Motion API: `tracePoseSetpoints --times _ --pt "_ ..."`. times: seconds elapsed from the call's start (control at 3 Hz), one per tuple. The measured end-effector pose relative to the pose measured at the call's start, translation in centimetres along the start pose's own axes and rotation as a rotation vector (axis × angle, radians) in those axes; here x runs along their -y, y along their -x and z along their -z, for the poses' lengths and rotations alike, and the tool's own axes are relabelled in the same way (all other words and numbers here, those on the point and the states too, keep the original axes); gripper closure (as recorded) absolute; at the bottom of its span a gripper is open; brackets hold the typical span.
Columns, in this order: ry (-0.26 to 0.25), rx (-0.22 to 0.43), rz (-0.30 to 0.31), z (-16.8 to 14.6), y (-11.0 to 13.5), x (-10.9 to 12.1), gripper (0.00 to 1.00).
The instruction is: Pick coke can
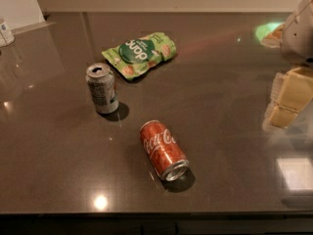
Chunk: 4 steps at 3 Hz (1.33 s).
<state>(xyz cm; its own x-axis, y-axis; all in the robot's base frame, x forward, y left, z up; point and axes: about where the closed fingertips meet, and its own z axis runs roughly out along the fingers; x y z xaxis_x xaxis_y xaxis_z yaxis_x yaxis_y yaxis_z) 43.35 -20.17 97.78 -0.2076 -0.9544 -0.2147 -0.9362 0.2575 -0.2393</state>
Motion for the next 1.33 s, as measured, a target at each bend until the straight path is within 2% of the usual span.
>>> tracePoseSetpoints --times 0.33,0.67,1.0,1.33 --pt "0.051 0.049 -0.023 0.0 3.8 -1.6 0.0" --pt "0.101 0.061 -0.079 -0.9 8.3 -2.6 0.0" --pt "0.132 0.025 -0.154 -2.8 12.1 -3.2 0.0" --pt "0.131 -0.036 -0.242 -4.3 14.2 -4.0 0.0"
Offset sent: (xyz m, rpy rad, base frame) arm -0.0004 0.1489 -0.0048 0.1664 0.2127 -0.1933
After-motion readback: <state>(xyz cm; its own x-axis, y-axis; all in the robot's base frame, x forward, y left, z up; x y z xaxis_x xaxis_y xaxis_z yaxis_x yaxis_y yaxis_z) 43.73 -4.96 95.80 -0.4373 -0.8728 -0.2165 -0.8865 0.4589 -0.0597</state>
